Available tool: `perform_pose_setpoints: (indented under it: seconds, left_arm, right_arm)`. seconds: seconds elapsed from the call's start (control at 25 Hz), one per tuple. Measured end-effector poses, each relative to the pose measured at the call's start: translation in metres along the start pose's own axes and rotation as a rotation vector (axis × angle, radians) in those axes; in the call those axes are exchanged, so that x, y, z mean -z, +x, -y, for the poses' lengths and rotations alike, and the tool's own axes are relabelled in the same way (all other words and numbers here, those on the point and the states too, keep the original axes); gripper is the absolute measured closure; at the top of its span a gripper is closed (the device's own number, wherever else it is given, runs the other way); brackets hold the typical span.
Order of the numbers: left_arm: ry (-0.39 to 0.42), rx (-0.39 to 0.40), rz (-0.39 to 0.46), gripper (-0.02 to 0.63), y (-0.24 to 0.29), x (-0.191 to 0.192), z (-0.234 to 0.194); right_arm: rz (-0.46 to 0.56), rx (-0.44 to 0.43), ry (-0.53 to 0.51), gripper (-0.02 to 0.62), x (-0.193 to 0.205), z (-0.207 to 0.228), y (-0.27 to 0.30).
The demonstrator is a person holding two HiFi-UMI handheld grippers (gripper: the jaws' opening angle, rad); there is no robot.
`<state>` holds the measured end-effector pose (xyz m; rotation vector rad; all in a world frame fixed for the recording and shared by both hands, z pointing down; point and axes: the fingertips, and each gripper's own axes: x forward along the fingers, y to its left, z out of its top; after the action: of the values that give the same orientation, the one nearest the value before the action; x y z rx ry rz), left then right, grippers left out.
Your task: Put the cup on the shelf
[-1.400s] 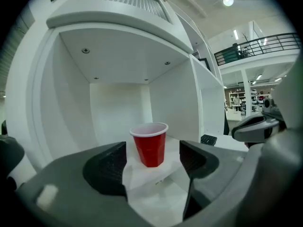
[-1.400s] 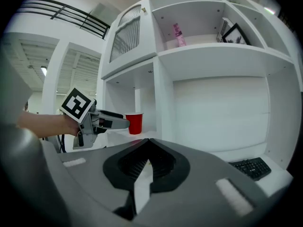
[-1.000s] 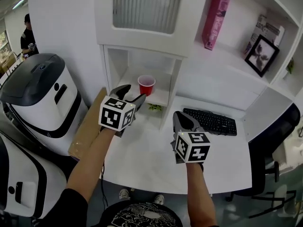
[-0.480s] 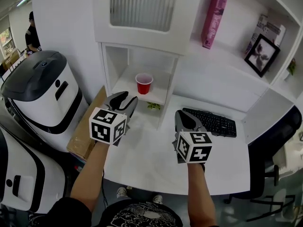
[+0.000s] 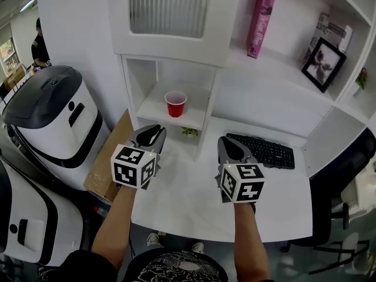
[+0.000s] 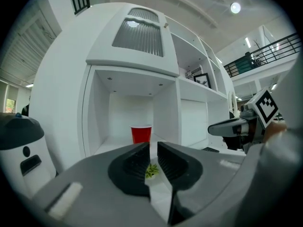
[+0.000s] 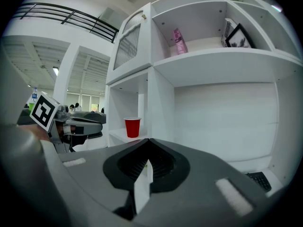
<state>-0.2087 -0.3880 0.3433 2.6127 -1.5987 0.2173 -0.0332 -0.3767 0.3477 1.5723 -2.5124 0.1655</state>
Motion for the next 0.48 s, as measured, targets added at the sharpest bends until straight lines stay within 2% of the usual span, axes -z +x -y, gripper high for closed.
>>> perform_pose_setpoints:
  seconds: [0.2,0.48]
  left_arm:
    - [0.012,-0.012,0.014,0.471,-0.0020,-0.0064,-0.0024]
    - [0.018,-0.018,0.009,0.482,-0.0027,-0.0047,-0.0015]
  right_arm:
    - [0.011,-0.009,-0.006,0.569,-0.0032,-0.0019,-0.0005]
    - [0.016,-0.005,-0.008,0.569,-0.0046,0.0004,-0.0028]
